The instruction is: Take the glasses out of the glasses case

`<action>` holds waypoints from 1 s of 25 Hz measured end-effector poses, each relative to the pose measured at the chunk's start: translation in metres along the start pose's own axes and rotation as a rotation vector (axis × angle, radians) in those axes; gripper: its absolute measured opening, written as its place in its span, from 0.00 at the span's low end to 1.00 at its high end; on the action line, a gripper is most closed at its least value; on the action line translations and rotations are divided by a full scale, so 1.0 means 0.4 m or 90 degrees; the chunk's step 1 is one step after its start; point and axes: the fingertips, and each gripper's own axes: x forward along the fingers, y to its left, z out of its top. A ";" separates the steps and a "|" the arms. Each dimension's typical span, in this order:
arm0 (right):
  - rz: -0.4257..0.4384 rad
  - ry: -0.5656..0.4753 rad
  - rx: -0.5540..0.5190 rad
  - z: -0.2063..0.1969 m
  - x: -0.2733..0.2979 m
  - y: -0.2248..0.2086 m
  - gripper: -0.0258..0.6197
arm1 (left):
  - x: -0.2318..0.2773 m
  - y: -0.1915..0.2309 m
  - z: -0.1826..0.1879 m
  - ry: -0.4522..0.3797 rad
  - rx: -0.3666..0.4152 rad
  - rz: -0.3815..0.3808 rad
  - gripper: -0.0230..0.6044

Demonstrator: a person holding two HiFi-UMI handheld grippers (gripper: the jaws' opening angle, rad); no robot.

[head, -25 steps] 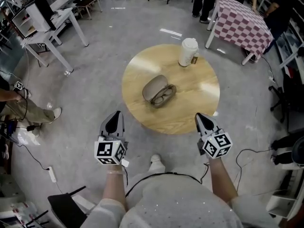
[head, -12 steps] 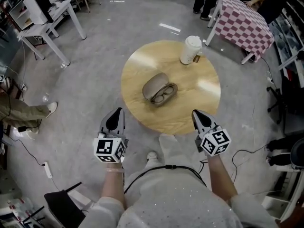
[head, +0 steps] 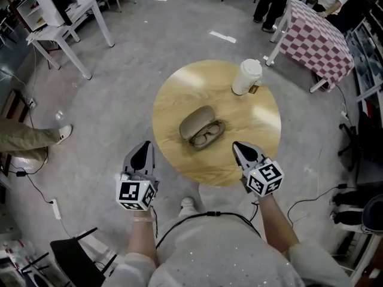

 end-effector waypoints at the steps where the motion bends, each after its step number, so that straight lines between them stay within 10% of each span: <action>1: 0.010 0.008 -0.011 0.003 0.014 -0.002 0.05 | 0.007 -0.002 -0.004 0.003 0.000 0.002 0.04; 25: 0.288 0.248 -0.401 -0.028 0.276 0.051 0.11 | 0.076 0.021 -0.072 0.031 -0.055 0.104 0.04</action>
